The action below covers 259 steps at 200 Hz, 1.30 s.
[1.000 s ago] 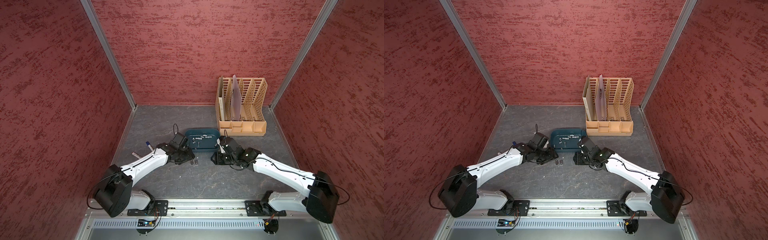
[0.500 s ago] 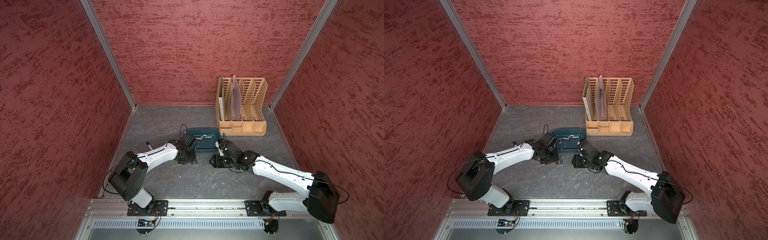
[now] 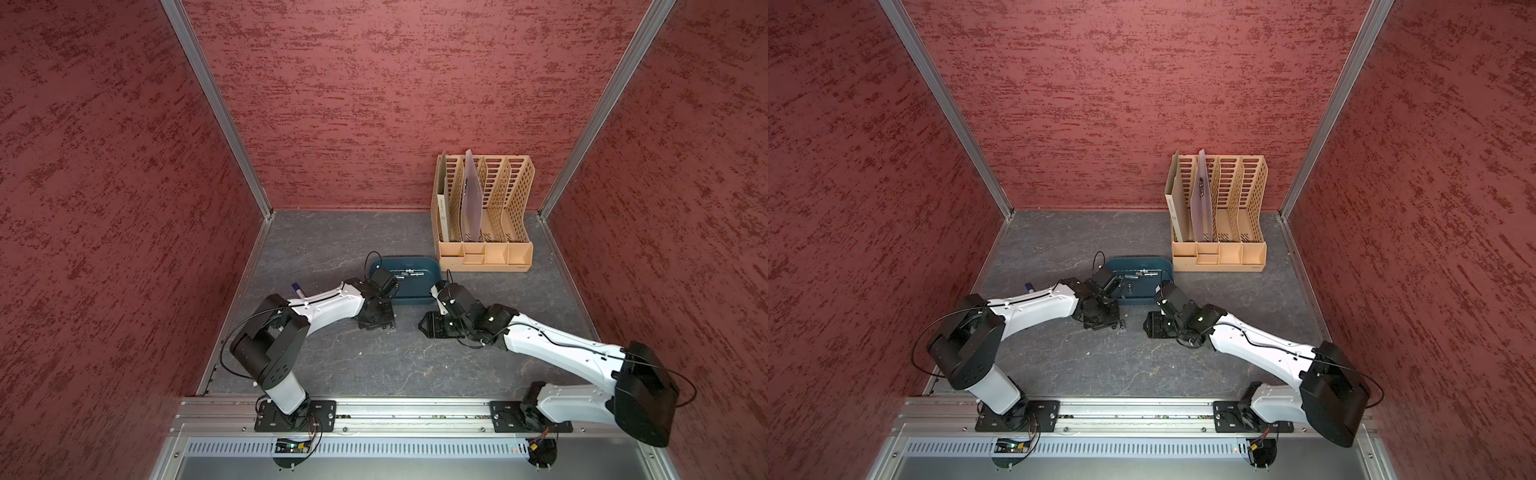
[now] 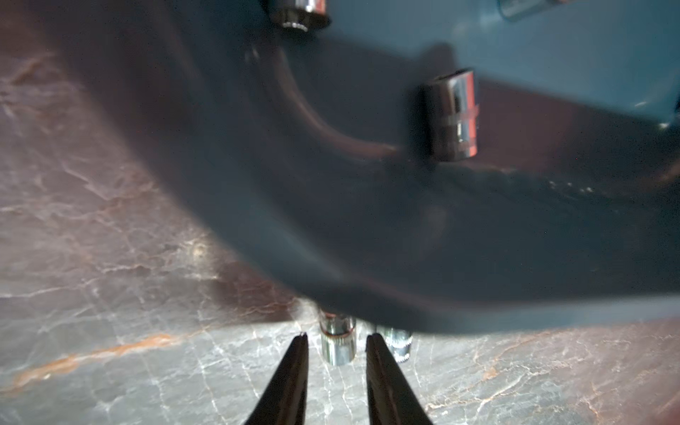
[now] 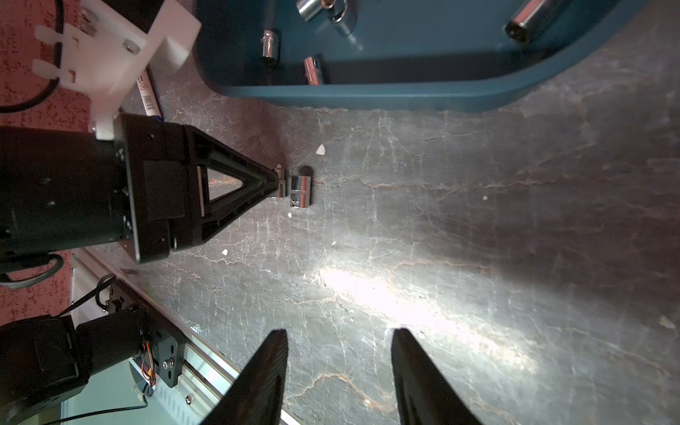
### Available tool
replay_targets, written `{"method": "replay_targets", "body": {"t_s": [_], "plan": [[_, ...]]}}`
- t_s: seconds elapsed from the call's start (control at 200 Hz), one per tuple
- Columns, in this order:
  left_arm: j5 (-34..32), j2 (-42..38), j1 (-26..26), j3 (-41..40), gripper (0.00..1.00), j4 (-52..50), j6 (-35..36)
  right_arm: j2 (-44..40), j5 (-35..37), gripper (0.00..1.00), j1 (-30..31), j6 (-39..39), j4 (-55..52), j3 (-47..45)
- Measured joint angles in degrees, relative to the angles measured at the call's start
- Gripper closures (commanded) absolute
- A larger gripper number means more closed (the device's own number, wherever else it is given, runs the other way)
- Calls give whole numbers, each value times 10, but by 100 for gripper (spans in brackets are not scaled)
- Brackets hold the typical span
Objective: Put the socket on the desktop into the storage box
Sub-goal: Pick up the socket head at the center of the board.
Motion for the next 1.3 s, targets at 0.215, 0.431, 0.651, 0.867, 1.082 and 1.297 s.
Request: {"method": "replay_targets", "body": {"t_s": [0.215,0.431,0.651,0.867,1.082,1.297], "plan": [[-10,13,-3,1,75,2,2,0,-23,49,3,-5,16,-7],[-17,23,-6,5,79,6,8,0,-36,49,8,-7,31,-10],[-31,28,-14,13,82,-5,11,0,-38,49,10,-7,37,-14],[-43,34,-21,22,90,-14,13,1,-41,49,10,-7,43,-14],[-44,34,-21,22,96,-14,13,1,-47,49,11,-7,49,-22],[-49,33,-21,28,96,-35,21,1,-49,49,11,-7,50,-23]]}}
